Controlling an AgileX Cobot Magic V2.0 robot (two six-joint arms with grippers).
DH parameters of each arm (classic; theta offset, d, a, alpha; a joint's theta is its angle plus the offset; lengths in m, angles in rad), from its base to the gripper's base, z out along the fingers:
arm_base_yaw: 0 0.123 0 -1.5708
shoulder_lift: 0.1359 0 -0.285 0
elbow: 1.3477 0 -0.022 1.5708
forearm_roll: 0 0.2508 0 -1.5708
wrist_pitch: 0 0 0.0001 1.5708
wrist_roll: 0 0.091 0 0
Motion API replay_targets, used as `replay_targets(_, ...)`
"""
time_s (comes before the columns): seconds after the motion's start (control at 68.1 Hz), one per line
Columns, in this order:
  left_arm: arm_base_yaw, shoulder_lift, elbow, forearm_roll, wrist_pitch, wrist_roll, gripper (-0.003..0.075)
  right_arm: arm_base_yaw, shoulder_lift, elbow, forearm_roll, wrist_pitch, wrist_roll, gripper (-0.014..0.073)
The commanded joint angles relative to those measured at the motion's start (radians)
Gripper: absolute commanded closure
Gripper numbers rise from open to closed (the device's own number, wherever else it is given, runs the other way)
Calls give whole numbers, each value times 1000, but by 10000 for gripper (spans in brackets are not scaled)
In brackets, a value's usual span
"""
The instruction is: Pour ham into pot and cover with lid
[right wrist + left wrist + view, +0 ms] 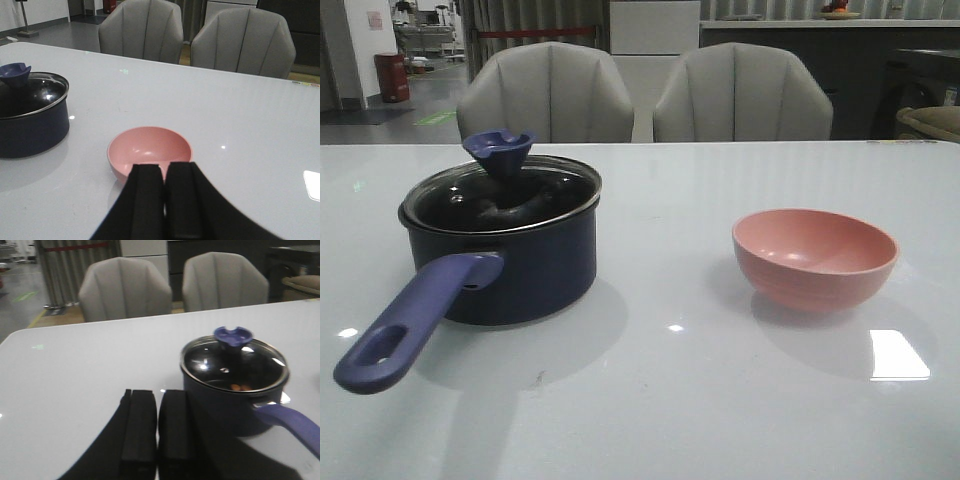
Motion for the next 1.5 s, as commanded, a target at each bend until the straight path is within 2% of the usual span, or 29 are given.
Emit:
replay_targets(0.0, 55, -7, 35, 23, -177, -80, 601, 1, 7, -27, 0, -78, -9, 435)
replay_targets(0.206, 106, -40, 133, 23, -272, -127, 601, 1, 7, -27, 0, -78, -9, 435)
replay_targets(0.397, 106, -40, 135, 23, -312, -127, 601, 1, 7, -27, 0, -78, -9, 435)
replay_targets(1.483, 108, -40, 135, 16, -312, -127, 601, 1, 7, -19, -2, -89, -9, 435)
